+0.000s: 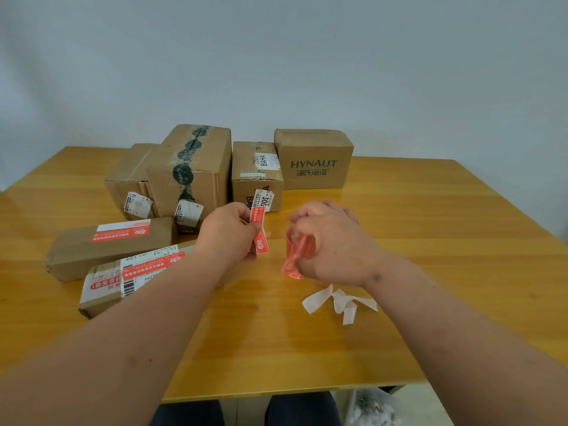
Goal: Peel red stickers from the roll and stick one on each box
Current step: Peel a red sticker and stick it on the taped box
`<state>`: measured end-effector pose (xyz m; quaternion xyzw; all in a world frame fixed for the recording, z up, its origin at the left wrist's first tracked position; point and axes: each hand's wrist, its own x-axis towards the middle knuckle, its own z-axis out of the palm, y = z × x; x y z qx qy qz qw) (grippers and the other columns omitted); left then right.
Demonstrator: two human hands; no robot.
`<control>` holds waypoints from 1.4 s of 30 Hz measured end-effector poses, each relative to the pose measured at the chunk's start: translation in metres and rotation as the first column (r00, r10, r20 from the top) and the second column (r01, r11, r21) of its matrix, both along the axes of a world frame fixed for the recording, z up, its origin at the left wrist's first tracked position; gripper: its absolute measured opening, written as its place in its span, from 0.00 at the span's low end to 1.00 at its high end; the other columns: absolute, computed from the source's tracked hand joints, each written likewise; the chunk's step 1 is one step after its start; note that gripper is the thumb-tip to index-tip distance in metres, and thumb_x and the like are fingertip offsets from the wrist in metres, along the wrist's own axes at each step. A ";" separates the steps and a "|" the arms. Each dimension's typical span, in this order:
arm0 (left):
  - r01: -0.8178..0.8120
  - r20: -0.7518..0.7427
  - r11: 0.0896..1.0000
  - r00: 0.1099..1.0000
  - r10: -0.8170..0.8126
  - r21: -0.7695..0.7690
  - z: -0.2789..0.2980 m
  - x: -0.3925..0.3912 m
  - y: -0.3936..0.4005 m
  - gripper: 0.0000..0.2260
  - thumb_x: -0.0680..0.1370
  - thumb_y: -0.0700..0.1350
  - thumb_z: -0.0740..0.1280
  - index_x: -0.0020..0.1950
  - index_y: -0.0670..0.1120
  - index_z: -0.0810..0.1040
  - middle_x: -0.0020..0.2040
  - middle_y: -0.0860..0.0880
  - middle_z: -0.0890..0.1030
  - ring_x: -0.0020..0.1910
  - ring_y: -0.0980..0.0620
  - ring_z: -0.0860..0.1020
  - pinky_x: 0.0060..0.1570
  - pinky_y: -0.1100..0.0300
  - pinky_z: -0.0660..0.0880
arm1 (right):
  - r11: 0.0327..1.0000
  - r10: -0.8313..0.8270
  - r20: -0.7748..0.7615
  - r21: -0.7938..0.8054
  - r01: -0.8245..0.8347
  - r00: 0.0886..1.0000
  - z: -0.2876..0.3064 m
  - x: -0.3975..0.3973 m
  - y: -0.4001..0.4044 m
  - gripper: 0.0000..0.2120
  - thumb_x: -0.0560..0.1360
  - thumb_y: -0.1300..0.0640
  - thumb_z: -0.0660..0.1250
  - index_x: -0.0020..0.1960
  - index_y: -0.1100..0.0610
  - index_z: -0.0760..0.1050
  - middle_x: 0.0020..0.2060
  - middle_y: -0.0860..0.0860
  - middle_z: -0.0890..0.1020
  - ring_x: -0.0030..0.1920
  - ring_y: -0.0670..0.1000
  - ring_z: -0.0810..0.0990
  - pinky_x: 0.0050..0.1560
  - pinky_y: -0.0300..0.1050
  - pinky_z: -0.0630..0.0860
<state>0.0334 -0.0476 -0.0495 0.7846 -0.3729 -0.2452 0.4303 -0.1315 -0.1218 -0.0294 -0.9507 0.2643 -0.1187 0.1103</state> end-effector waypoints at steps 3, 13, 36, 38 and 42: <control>0.014 -0.036 1.000 0.999 -0.014 -0.008 0.002 0.001 0.003 0.02 0.80 0.43 0.66 0.48 0.47 0.78 0.40 0.47 0.84 0.37 0.52 0.84 0.36 0.53 0.83 | 1.000 -0.024 -0.025 -0.006 0.024 0.999 -0.002 0.006 -0.001 0.27 0.66 0.51 0.73 0.62 0.44 0.69 0.68 0.44 0.64 0.67 0.53 0.64 0.65 0.51 0.62; 0.059 -0.102 0.998 0.993 -0.058 0.012 0.007 0.005 0.011 0.03 0.79 0.42 0.66 0.49 0.48 0.79 0.42 0.47 0.83 0.39 0.53 0.83 0.35 0.58 0.82 | 0.998 -0.063 -0.160 -0.020 0.060 0.985 -0.012 0.017 -0.004 0.33 0.71 0.50 0.69 0.73 0.46 0.62 0.66 0.46 0.69 0.67 0.53 0.65 0.64 0.52 0.69; 0.238 -0.258 0.964 0.930 -0.260 -0.115 0.026 0.006 0.042 0.08 0.79 0.37 0.64 0.54 0.48 0.79 0.35 0.50 0.83 0.30 0.59 0.80 0.30 0.67 0.75 | 0.855 -0.202 0.224 0.515 0.060 0.953 0.030 0.028 0.022 0.11 0.76 0.55 0.64 0.46 0.62 0.79 0.46 0.60 0.83 0.46 0.60 0.81 0.41 0.45 0.73; 0.240 -0.248 0.963 0.932 -0.263 -0.118 0.028 0.006 0.044 0.08 0.79 0.39 0.65 0.54 0.50 0.78 0.36 0.49 0.84 0.31 0.58 0.80 0.33 0.66 0.77 | 0.843 -0.204 0.230 0.535 0.052 0.952 0.031 0.027 0.025 0.12 0.79 0.53 0.62 0.48 0.60 0.78 0.47 0.57 0.83 0.51 0.59 0.80 0.45 0.47 0.75; 0.227 -0.134 0.970 0.962 -0.237 -0.089 0.030 0.006 0.044 0.08 0.79 0.43 0.67 0.55 0.51 0.71 0.41 0.50 0.84 0.34 0.58 0.81 0.33 0.67 0.76 | 0.829 -0.214 0.231 0.558 0.051 0.949 0.031 0.026 0.028 0.14 0.81 0.51 0.59 0.51 0.60 0.76 0.47 0.51 0.81 0.49 0.50 0.79 0.49 0.45 0.74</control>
